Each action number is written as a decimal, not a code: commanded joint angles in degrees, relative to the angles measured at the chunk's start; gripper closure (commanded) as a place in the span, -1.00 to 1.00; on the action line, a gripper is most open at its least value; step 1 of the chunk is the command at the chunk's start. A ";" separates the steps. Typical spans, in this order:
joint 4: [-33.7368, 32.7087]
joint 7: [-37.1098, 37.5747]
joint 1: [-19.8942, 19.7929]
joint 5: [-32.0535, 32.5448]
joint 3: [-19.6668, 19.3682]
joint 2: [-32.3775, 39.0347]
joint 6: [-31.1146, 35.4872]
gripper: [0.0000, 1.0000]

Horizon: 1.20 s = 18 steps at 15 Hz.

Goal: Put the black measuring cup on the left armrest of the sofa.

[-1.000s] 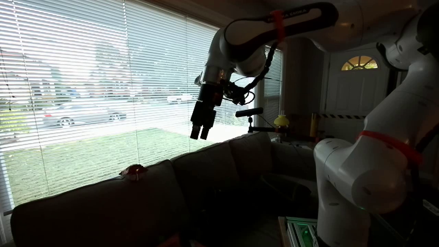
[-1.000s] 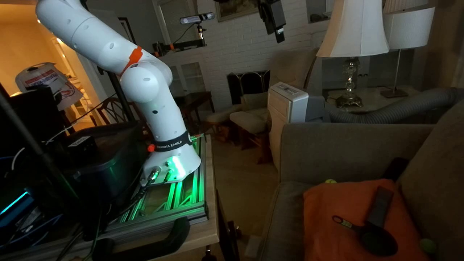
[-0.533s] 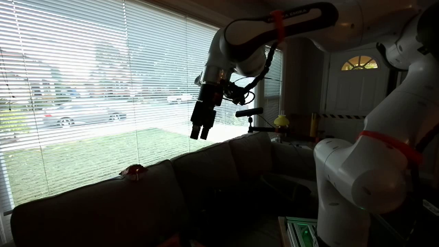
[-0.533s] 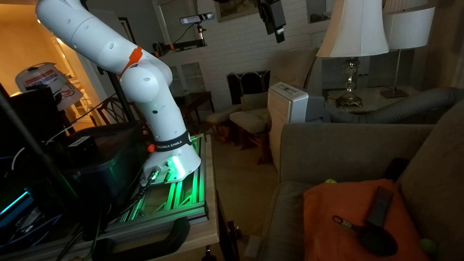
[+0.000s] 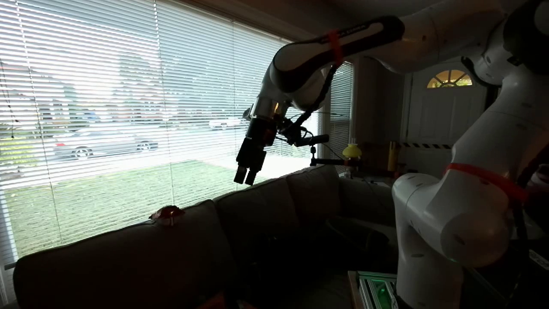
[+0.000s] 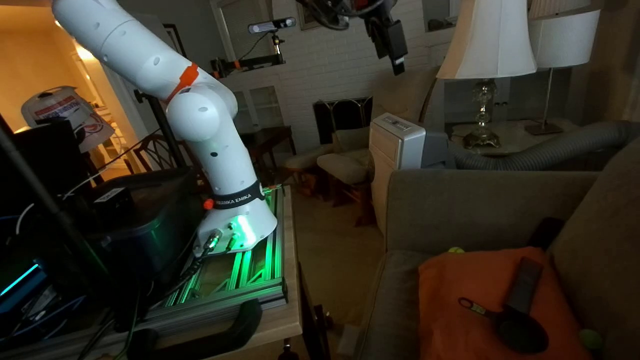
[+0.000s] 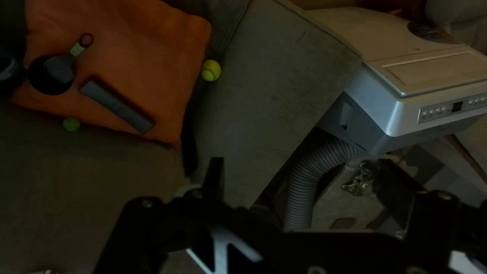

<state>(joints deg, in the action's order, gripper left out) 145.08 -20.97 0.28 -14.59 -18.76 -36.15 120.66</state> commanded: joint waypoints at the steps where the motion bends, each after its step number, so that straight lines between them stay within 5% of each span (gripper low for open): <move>1: -1.20 -15.48 8.26 -7.36 -11.61 9.46 5.49 -1.00; 7: -8.32 -42.72 29.27 -15.18 -34.55 23.22 1.15 -1.00; 11: -8.99 -58.67 37.05 -20.59 -38.57 31.39 3.31 -1.00; 12: -8.77 -61.97 38.21 -21.55 -38.49 33.01 3.87 -1.00; 13: -8.36 -65.88 29.77 -24.27 -28.51 36.01 4.88 -1.00; 16: -7.61 -63.39 19.43 -23.82 -17.32 33.84 3.80 -1.00; 18: -8.25 -64.08 17.85 -24.17 -14.74 35.71 4.15 -1.00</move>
<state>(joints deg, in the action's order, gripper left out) 136.77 -85.23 29.29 -38.90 -44.68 -0.28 124.85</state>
